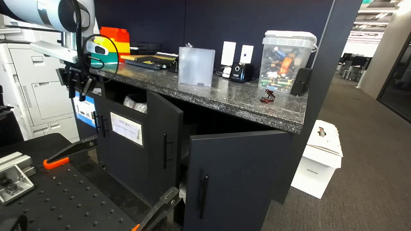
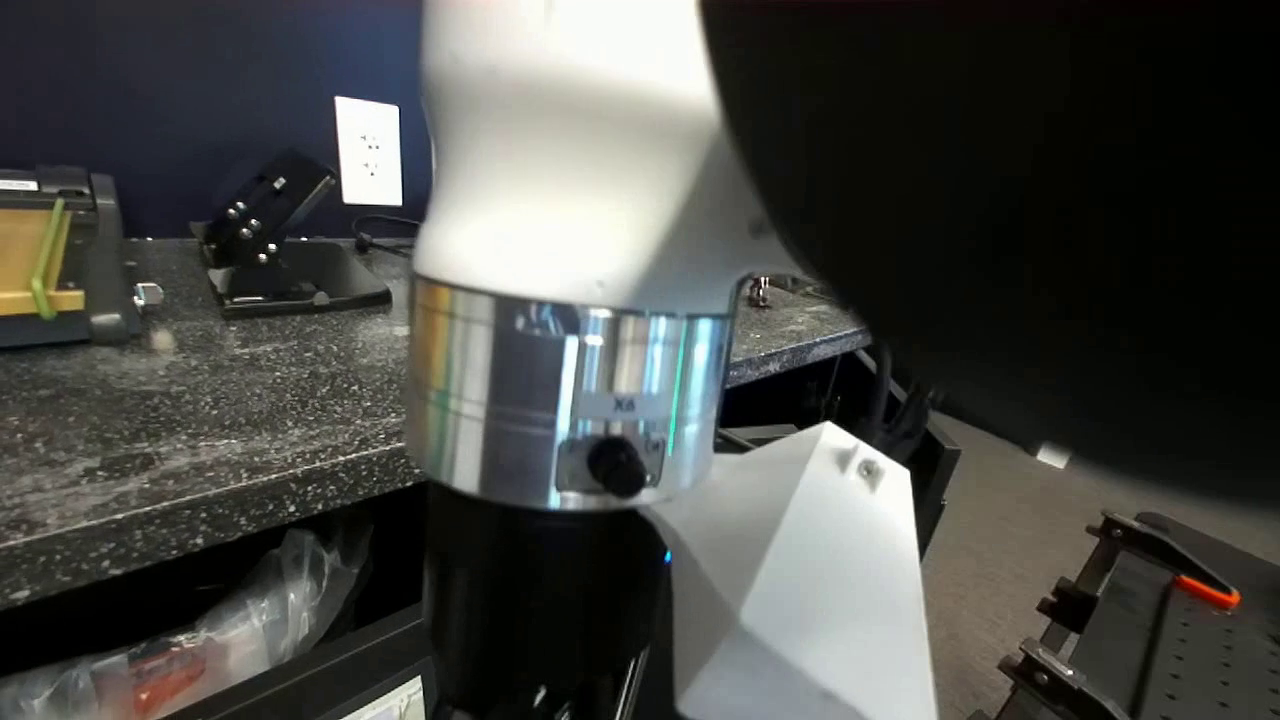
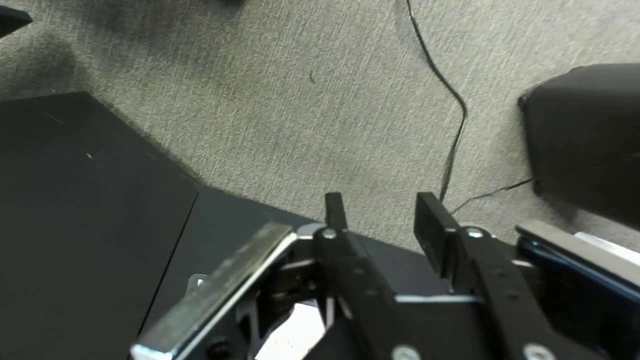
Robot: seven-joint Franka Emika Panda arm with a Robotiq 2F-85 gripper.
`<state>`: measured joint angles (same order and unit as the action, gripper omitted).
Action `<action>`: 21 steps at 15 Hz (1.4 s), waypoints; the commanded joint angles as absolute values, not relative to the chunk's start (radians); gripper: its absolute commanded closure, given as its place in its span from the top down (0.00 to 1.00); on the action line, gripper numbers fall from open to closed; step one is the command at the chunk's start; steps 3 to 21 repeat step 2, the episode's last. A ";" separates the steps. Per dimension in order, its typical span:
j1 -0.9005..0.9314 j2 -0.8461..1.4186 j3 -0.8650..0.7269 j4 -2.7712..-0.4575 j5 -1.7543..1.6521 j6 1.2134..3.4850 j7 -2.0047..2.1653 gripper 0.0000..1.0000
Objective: Open the left door of the cabinet on the right
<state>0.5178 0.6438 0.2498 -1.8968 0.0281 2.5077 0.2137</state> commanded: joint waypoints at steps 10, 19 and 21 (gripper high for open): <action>0.487 0.641 0.274 -1.888 0.032 2.485 0.188 0.53; 0.487 0.641 0.274 -1.888 0.032 2.485 0.188 0.53; 0.487 0.641 0.274 -1.888 0.032 2.485 0.188 0.53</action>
